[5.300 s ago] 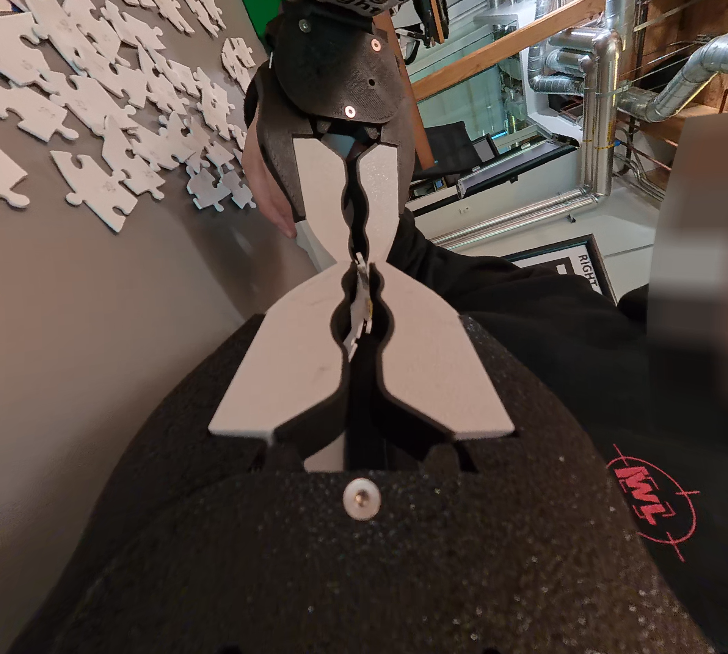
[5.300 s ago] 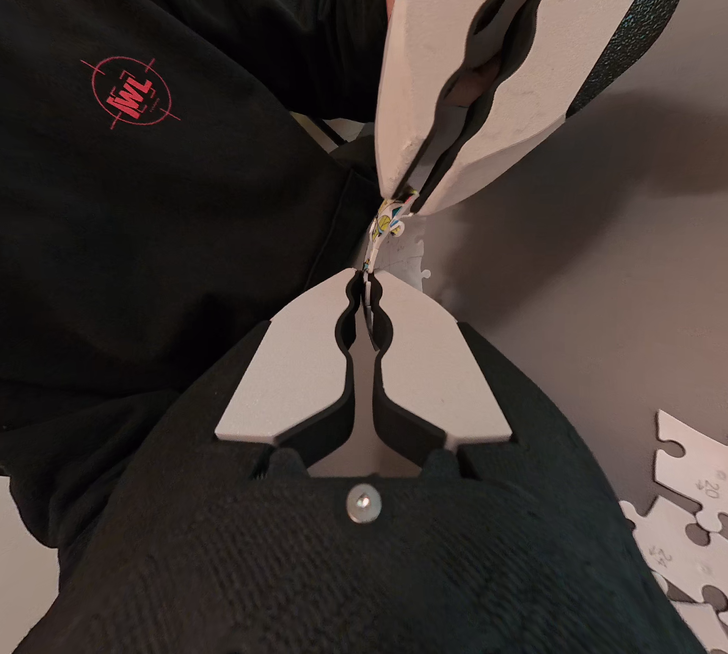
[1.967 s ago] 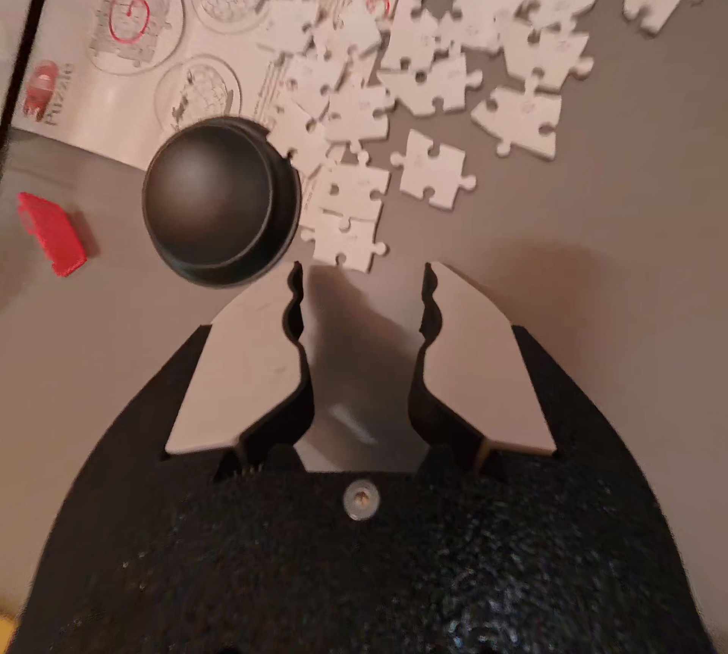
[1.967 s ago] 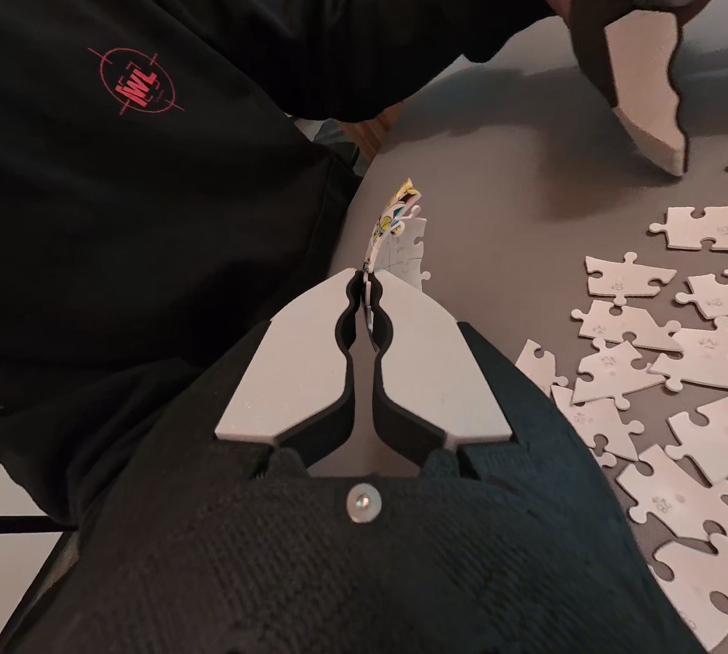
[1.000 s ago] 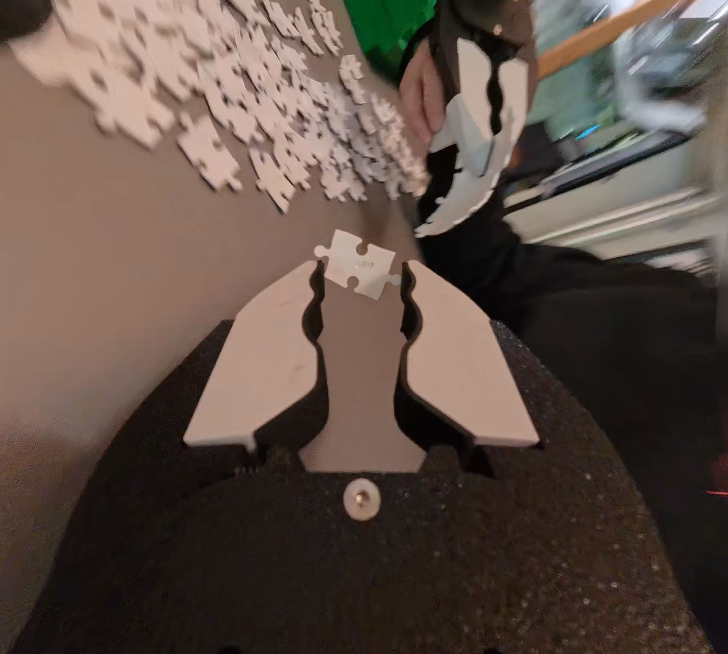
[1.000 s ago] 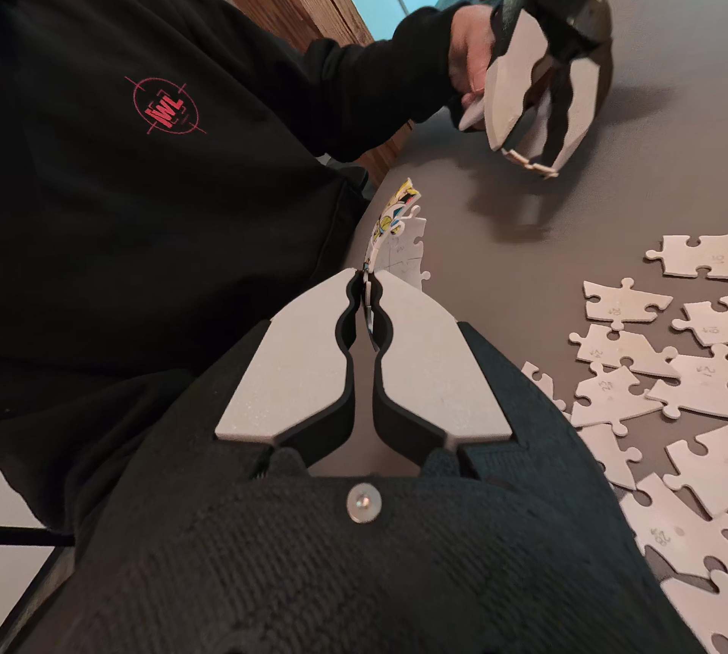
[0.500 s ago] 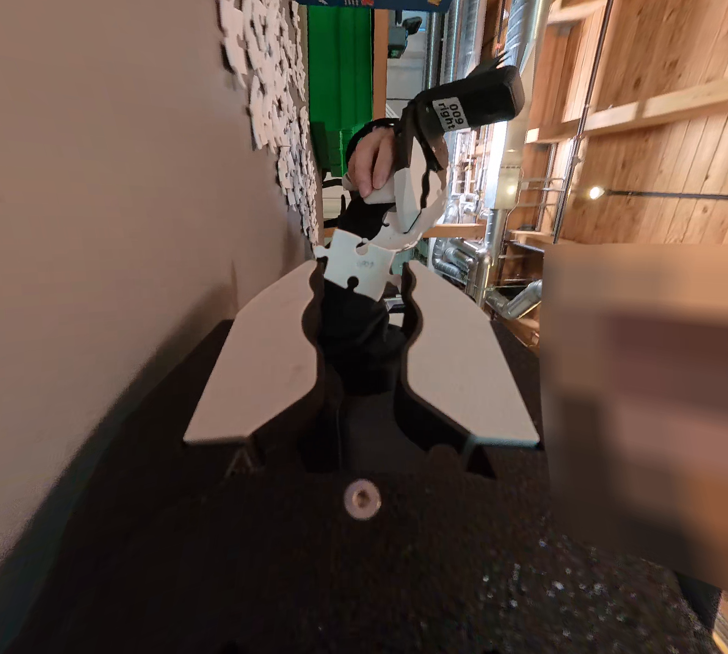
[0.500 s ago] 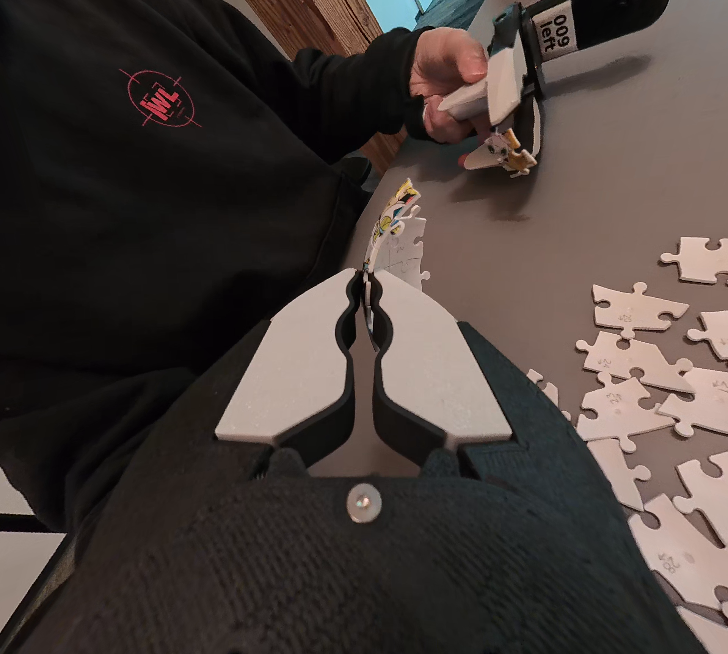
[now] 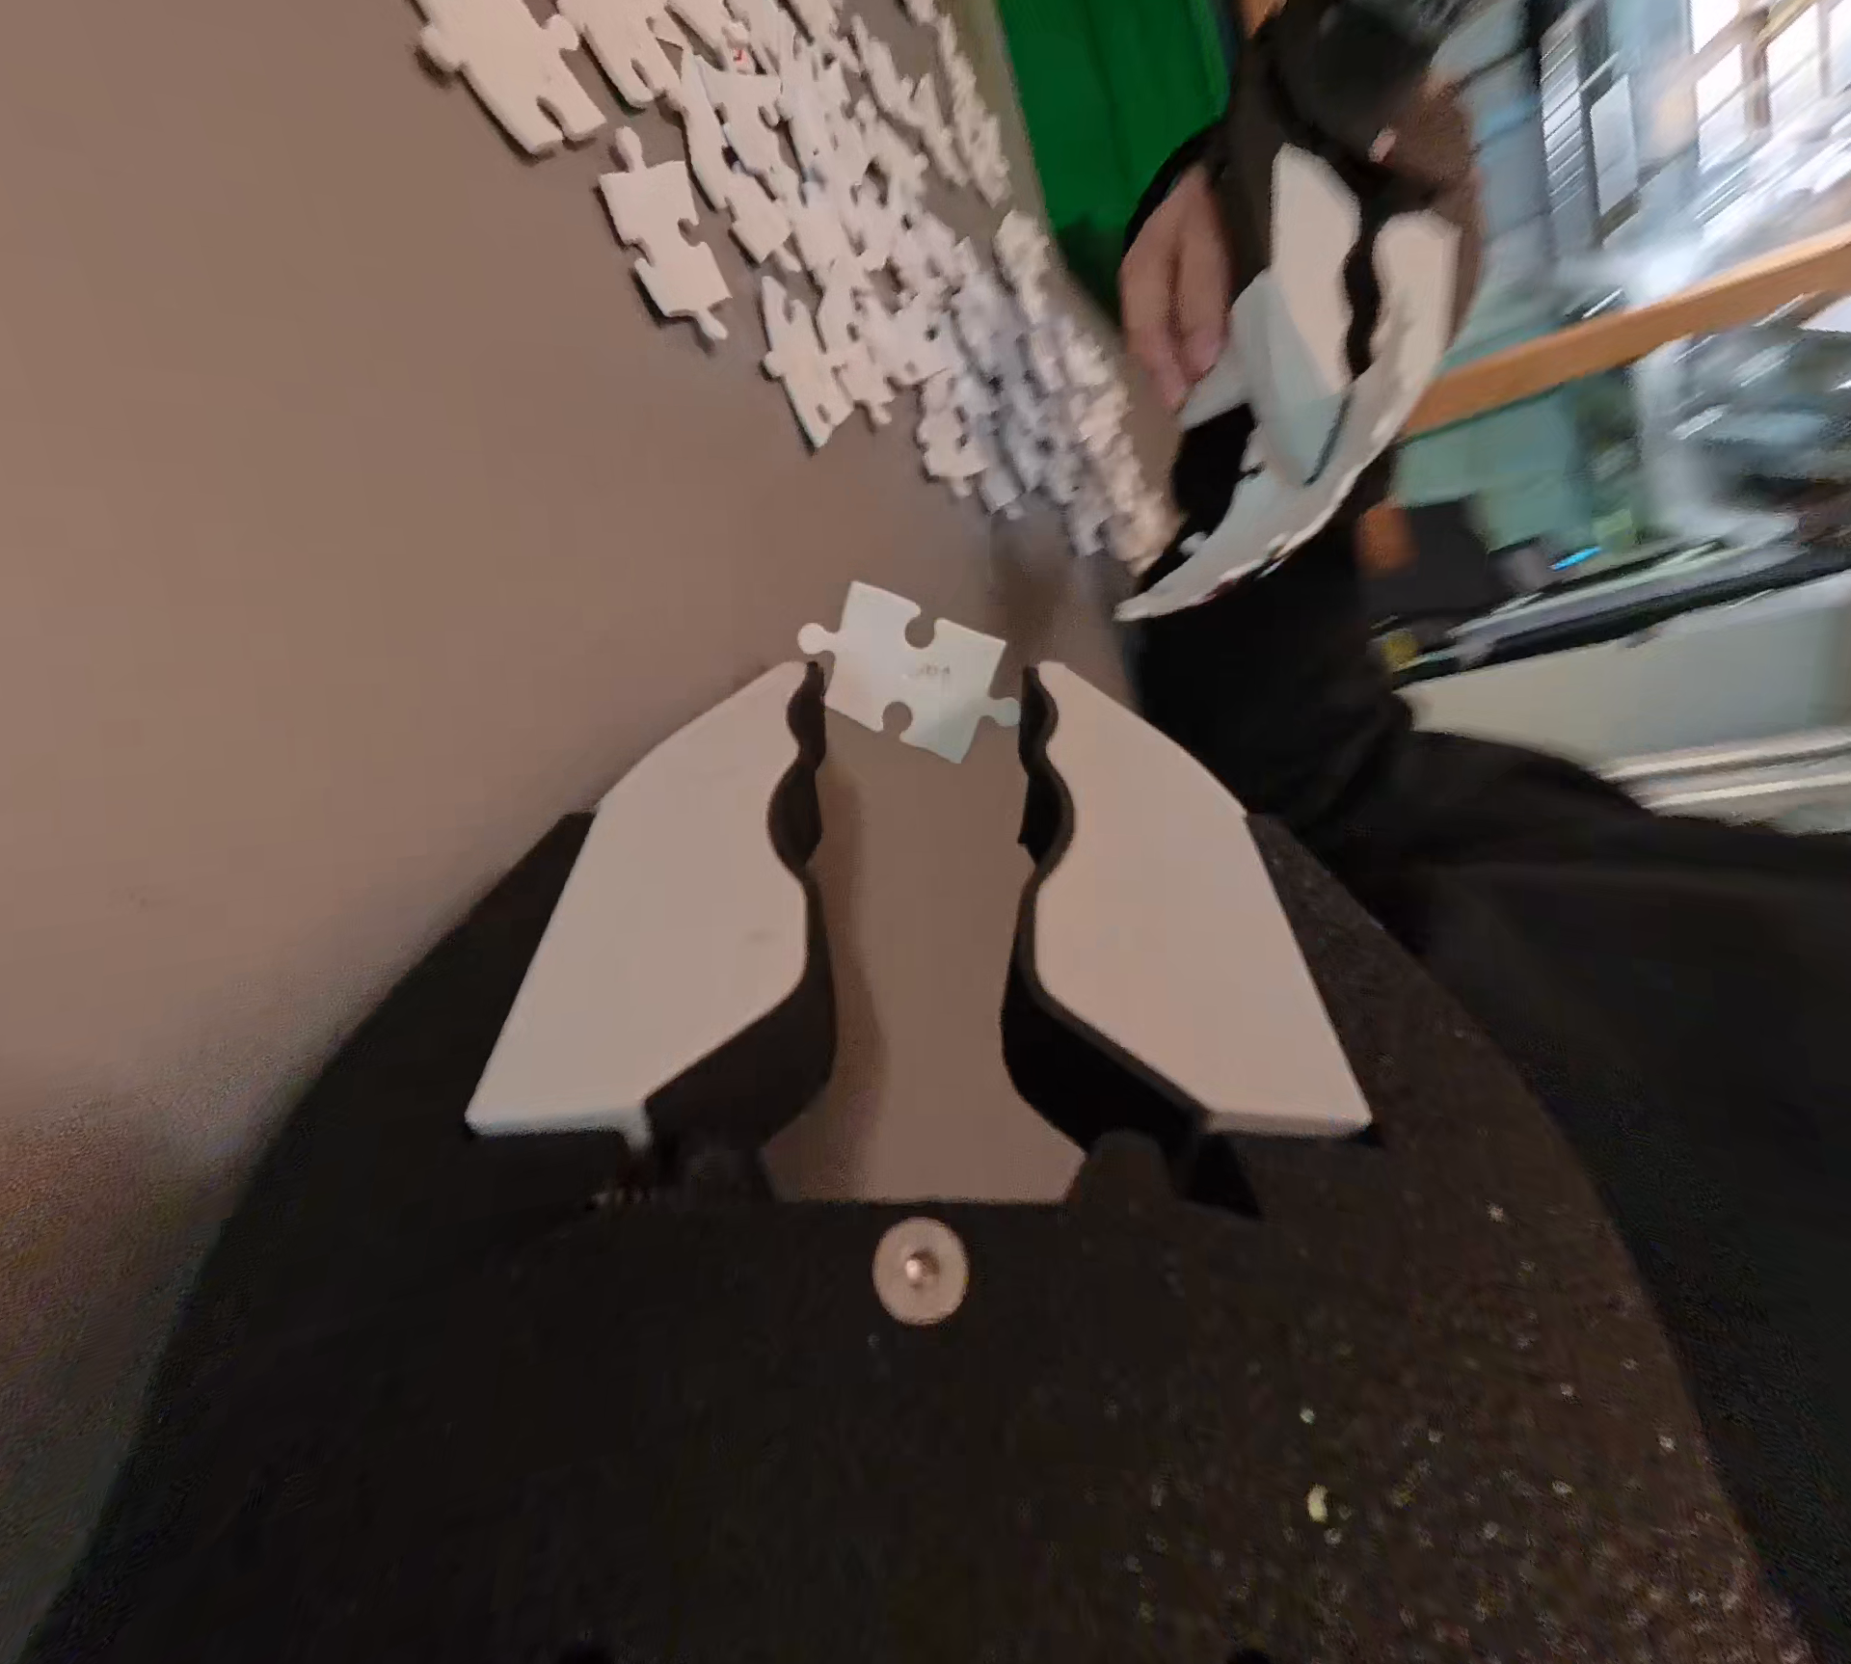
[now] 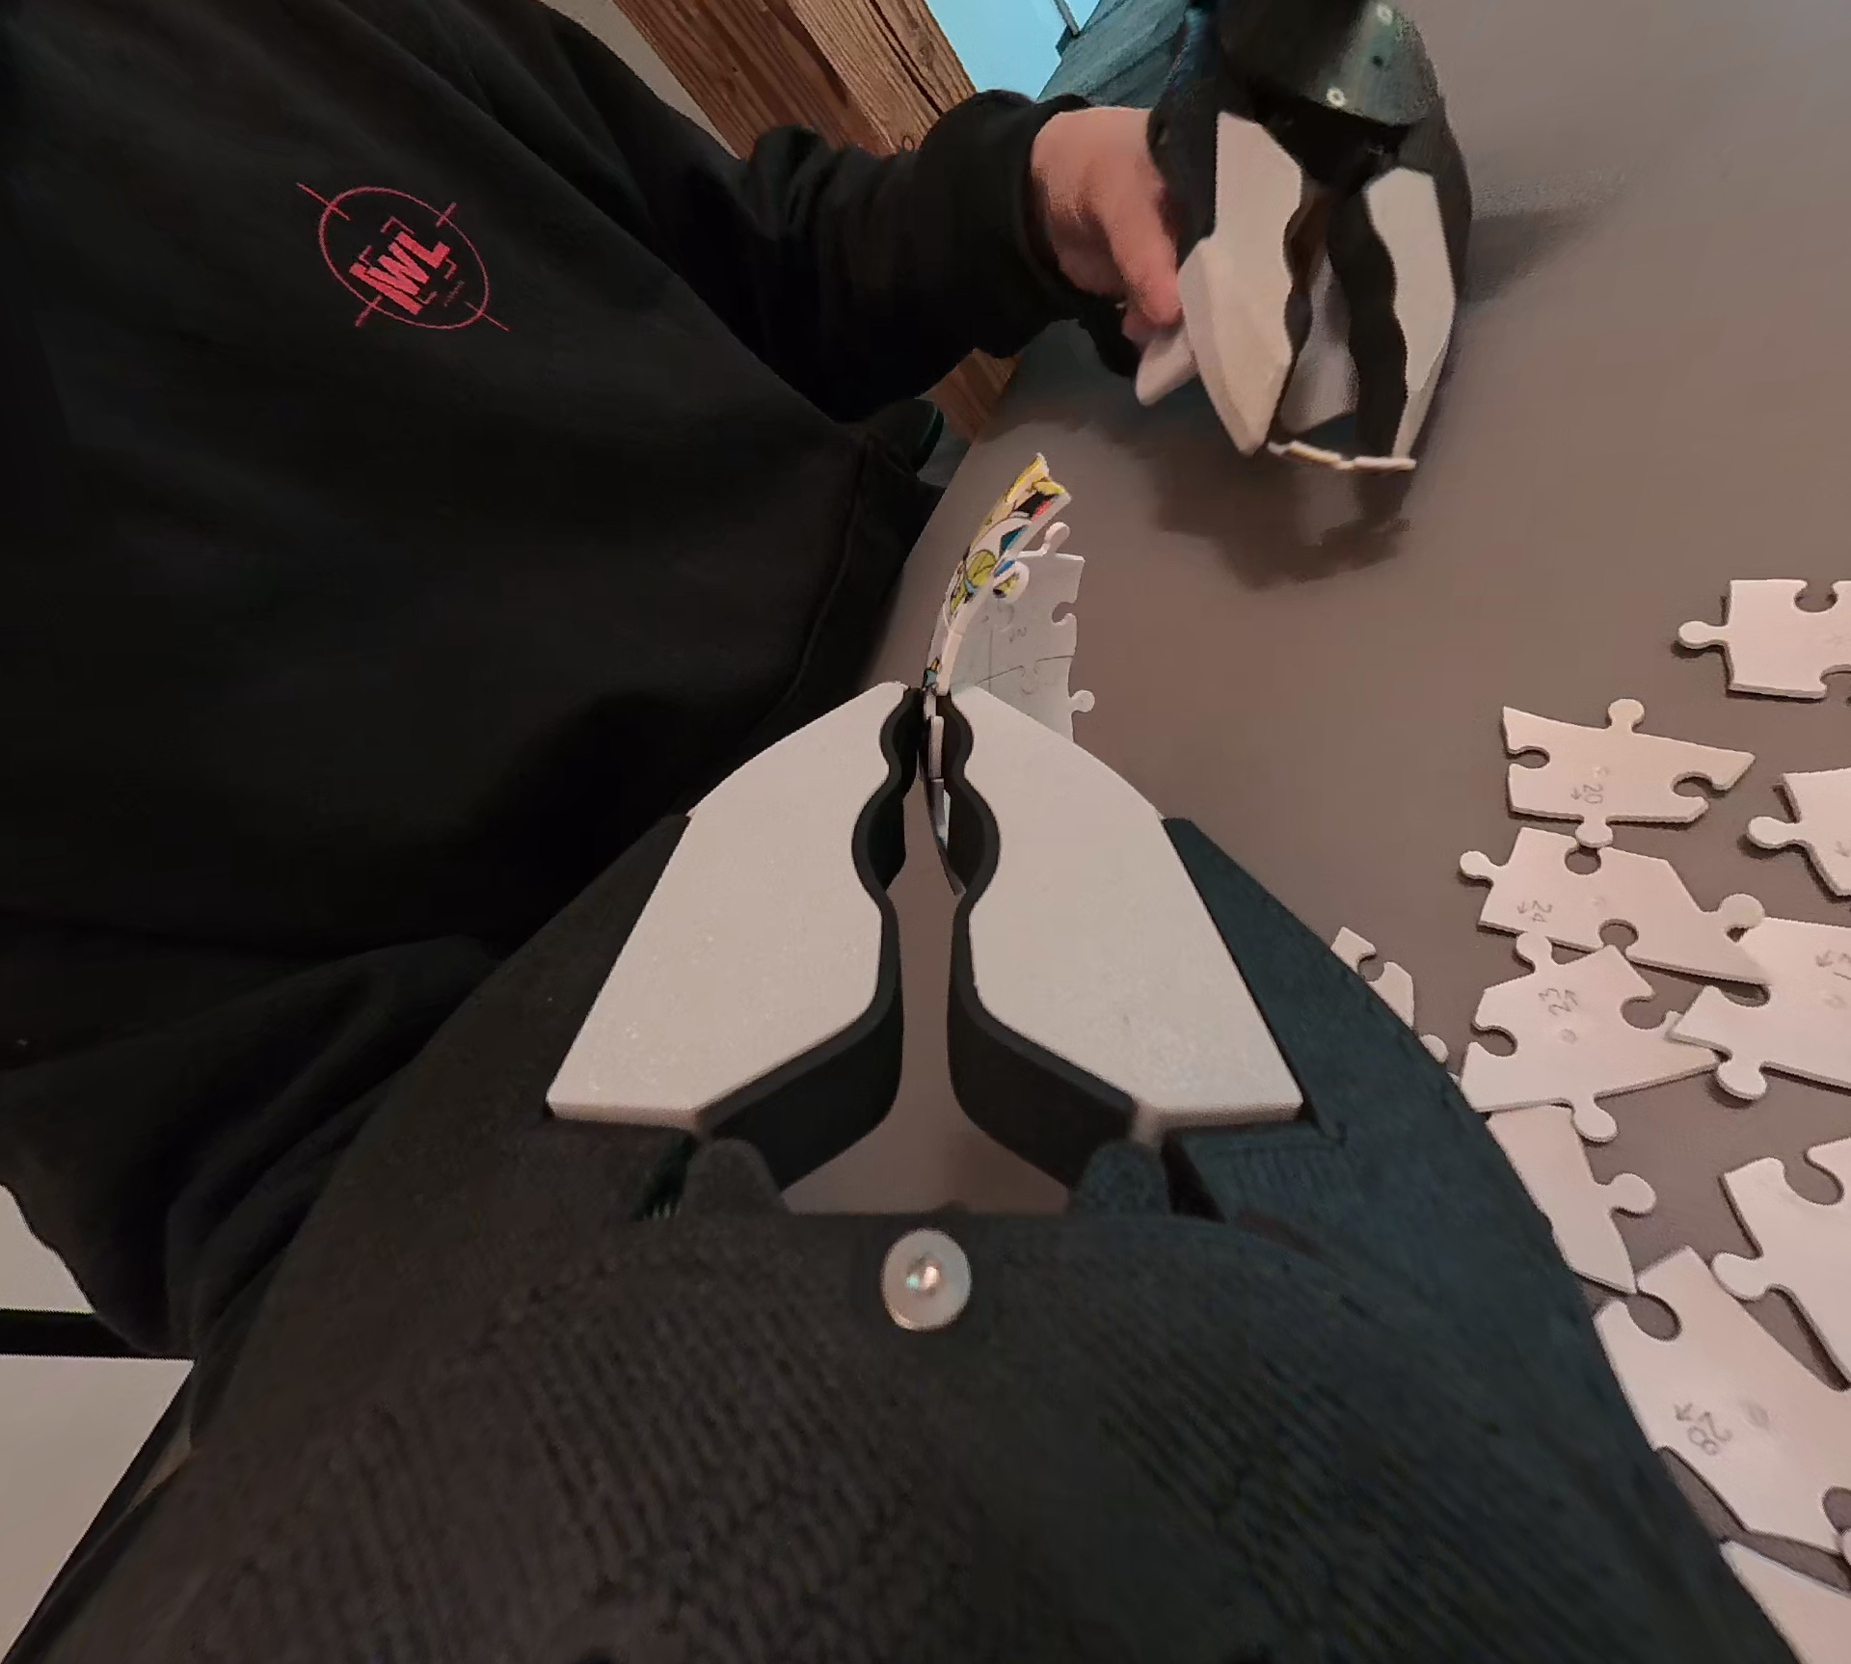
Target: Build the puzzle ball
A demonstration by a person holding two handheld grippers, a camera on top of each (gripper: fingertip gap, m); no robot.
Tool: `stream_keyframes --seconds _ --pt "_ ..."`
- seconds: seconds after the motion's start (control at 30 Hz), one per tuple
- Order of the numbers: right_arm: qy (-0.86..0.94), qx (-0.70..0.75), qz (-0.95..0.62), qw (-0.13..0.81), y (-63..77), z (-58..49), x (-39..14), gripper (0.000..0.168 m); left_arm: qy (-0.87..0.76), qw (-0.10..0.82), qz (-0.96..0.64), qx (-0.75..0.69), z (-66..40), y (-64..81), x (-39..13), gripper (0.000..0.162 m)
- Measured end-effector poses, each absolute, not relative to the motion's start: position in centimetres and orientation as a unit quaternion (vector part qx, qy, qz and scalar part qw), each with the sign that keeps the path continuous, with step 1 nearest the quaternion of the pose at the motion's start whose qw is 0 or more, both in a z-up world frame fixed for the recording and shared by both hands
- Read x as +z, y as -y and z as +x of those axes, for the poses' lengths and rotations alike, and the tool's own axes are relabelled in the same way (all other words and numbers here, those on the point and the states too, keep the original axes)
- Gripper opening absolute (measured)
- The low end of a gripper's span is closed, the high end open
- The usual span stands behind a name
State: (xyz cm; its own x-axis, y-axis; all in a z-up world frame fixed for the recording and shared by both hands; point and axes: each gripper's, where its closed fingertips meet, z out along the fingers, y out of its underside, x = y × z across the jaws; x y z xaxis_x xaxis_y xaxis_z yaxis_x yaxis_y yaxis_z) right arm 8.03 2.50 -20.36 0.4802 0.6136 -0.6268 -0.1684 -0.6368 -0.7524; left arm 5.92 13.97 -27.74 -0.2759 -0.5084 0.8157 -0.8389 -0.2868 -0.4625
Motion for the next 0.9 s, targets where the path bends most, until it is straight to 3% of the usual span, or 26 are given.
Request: stream_keyframes --seconds 0.13,0.3,0.43,0.5,0.63,0.9 --pt "0.147 0.488 -0.762 0.398 -2.6 8.0 -20.4 0.003 0.725 0.033 0.521 0.450 5.3 -14.7 -29.6 0.036" --pt "0.146 0.487 -0.764 0.397 -2.5 8.0 -20.5 0.003 0.788 -0.002 0.487 0.376 4.7 -15.4 -30.7 0.023" --pt "0.144 0.482 -0.766 0.399 -2.5 8.1 -20.4 0.003 0.814 -0.063 0.484 0.316 5.1 -17.1 -30.4 0.039" --pt "0.143 0.481 -0.767 0.400 -2.5 8.2 -20.5 0.003 0.821 -0.101 0.481 0.290 5.2 -17.3 -29.1 0.038" --pt "0.142 0.483 -0.767 0.398 -2.5 8.2 -20.6 0.003 0.833 -0.118 0.498 0.213 4.0 -14.7 -28.0 0.038" --pt "0.145 0.480 -0.765 0.404 -2.4 8.3 -20.3 0.003 0.878 -0.135 0.455 0.063 2.8 -14.4 -31.0 0.024"
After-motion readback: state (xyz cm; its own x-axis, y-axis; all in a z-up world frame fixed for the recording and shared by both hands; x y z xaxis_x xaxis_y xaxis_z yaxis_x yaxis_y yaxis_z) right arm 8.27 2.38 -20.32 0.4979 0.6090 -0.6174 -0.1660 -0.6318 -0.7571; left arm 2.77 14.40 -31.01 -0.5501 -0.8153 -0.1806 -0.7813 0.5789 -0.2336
